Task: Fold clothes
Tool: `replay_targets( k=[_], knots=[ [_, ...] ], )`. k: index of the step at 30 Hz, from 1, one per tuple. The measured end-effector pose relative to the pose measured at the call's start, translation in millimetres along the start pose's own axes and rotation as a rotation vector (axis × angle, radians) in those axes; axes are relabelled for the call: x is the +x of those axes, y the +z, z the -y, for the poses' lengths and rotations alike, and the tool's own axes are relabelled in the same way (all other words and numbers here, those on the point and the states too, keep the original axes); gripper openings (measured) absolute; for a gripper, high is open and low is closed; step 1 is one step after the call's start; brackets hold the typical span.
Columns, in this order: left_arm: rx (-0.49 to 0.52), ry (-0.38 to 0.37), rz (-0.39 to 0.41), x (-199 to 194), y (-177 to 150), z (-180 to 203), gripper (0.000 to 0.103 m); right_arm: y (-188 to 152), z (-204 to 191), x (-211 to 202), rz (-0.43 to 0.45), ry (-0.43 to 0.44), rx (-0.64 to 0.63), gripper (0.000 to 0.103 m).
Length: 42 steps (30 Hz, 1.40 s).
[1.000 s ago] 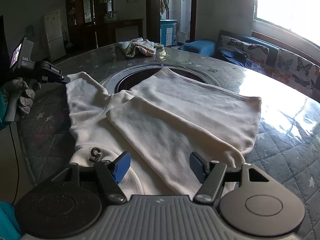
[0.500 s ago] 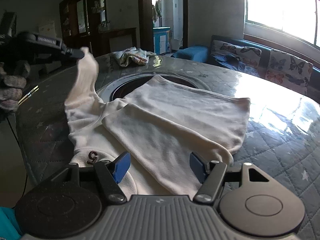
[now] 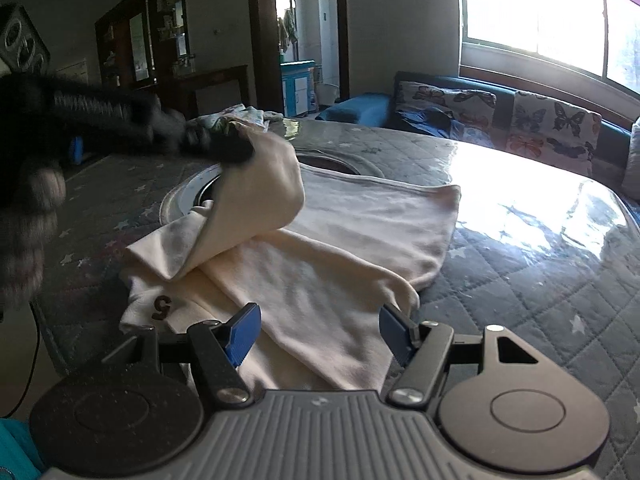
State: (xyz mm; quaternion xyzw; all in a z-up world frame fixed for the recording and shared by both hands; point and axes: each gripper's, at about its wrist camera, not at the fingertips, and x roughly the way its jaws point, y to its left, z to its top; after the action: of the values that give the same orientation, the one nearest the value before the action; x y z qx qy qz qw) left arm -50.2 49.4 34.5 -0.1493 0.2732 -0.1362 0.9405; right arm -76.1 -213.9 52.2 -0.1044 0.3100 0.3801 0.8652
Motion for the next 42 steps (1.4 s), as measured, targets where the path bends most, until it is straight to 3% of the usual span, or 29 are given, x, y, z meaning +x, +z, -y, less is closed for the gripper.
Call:
replay_targets(
  k=[5, 13, 23, 35, 42],
  knots=[
    [0.013, -0.019, -0.075, 12, -20, -2, 0.009, -2, 3, 0, -0.009, -0.007, 0.018, 0.067],
    [-0.001, -0.006, -0.087, -7, -31, -27, 0.039, 2, 5, -4, -0.004, -0.028, 0.011, 0.067],
    [0.022, 0.181, -0.094, -46, -40, -80, 0.040, 19, 8, 18, 0.014, 0.018, 0.073, 0.055],
    [0.055, 0.256, -0.165, -58, -54, -101, 0.037, 29, -10, 53, -0.012, 0.074, 0.048, 0.053],
    [0.028, 0.203, -0.104, -43, -25, -96, 0.037, 26, -15, 55, -0.023, 0.076, 0.037, 0.053]
  ],
)
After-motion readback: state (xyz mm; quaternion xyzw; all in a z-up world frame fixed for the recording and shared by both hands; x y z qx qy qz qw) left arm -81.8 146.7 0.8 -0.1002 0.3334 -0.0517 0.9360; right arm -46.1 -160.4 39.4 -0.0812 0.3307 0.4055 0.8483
